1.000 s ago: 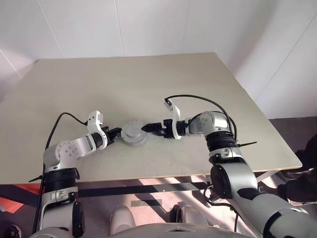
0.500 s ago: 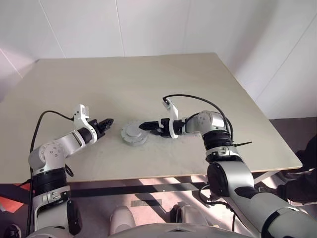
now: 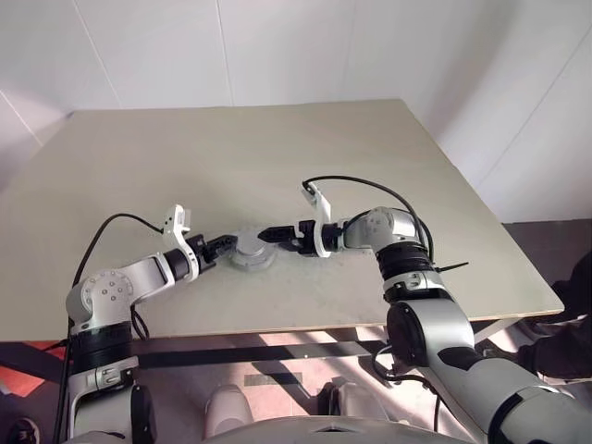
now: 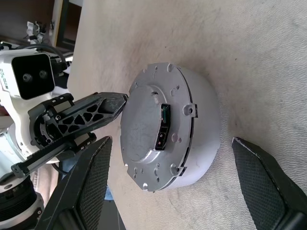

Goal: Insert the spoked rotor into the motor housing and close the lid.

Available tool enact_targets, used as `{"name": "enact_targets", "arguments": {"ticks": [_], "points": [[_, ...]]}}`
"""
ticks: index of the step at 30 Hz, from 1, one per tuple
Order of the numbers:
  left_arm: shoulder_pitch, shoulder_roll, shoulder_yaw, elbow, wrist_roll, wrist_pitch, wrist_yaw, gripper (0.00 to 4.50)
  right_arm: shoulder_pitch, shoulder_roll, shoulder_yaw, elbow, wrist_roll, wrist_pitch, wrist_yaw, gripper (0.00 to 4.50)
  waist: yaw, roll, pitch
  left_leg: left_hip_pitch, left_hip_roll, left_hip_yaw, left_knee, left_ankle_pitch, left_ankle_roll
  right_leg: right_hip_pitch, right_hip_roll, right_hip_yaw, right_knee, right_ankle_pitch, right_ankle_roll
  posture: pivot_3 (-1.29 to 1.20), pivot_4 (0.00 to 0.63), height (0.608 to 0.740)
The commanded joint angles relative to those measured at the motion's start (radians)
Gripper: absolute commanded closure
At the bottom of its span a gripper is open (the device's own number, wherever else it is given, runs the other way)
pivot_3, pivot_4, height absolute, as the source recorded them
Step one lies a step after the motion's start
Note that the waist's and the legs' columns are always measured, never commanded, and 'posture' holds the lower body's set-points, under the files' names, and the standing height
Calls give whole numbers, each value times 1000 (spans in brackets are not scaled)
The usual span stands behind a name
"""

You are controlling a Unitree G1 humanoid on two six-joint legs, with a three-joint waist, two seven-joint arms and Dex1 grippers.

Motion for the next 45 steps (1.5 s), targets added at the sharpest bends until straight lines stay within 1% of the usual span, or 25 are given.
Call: {"name": "enact_targets", "arguments": {"ticks": [1,6,11,16,21,27,30,33,34,37,40,41,42,43,45], "points": [[12,-5,-20,-14,7,17,14,4500,-26,3,-3,-2,18,-7,-7,14,1,0,0,0,0,0,0,0,0,0,0,0,0,0,0,0,0,740],[11,-1,-27,-8,16,11,21,4500,-32,14,-22,4,39,12,-14,14,2,0,0,0,0,0,0,0,0,0,0,0,1,0,0,0,0,740],[6,6,-26,-3,27,4,22,4500,-79,43,-124,38,100,83,-41,14,1,0,0,0,0,0,0,0,0,0,0,0,2,0,0,0,0,740],[-8,15,-25,9,40,-3,22,4500,-98,86,-166,59,117,87,-71,14,1,0,0,1,0,0,1,0,0,-1,0,0,3,0,0,0,0,740],[-17,16,-25,17,54,-8,19,4500,-111,109,-177,90,109,46,-94,14,2,0,0,0,0,0,1,0,-1,-1,0,0,4,0,0,0,0,740],[-19,17,-21,19,67,-11,18,4500,-82,121,-100,87,75,2,-80,14,-2,0,0,1,0,0,1,1,-2,-2,0,1,7,-1,1,0,0,740],[-21,20,-18,22,71,-13,16,4500,-84,118,-95,94,79,-4,-76,608,-3,0,0,1,0,0,2,1,-2,-2,0,1,7,-1,2,0,0,740],[-21,19,-17,21,75,-14,15,4500,-92,109,-94,98,80,-13,-72,1572,-3,0,0,1,0,0,1,1,-2,-3,0,1,8,-1,1,0,0,740],[-21,19,-17,22,77,-16,15,4500,-100,103,-95,105,78,-20,-72,1699,-3,0,0,1,0,0,1,1,-2,-3,0,1,8,-1,1,0,0,740],[-21,17,-19,24,82,-21,13,4500,-115,94,-110,129,77,-41,-79,1699,-3,0,0,1,0,0,1,1,-2,-3,0,1,8,-1,1,0,0,740],[-22,17,-23,26,86,-24,11,4500,-119,91,-115,145,75,-66,-82,2268,-3,0,0,1,0,0,1,1,-2,-3,0,1,8,-1,1,0,0,740],[-22,18,-24,26,88,-24,9,4500,-119,90,-112,148,74,-71,-80,2597,-2,0,0,1,0,0,2,1,-2,-3,0,1,8,-1,1,0,0,740],[-23,18,-24,27,89,-25,9,4500,-119,89,-103,144,71,-73,-72,2802,-2,0,0,1,0,0,2,1,-2,-3,0,1,8,-1,1,0,0,740],[-23,18,-24,27,89,-26,8,4500,-117,89,-92,139,69,-75,-63,2876,-2,0,0,1,0,0,2,1,-2,-3,0,1,9,-1,1,0,0,740],[-23,18,-25,27,91,-27,6,4500,-116,87,-81,133,65,-74,-58,2876,-2,0,0,1,0,0,2,1,-2,-3,0,1,9,-1,1,0,0,740]]}}
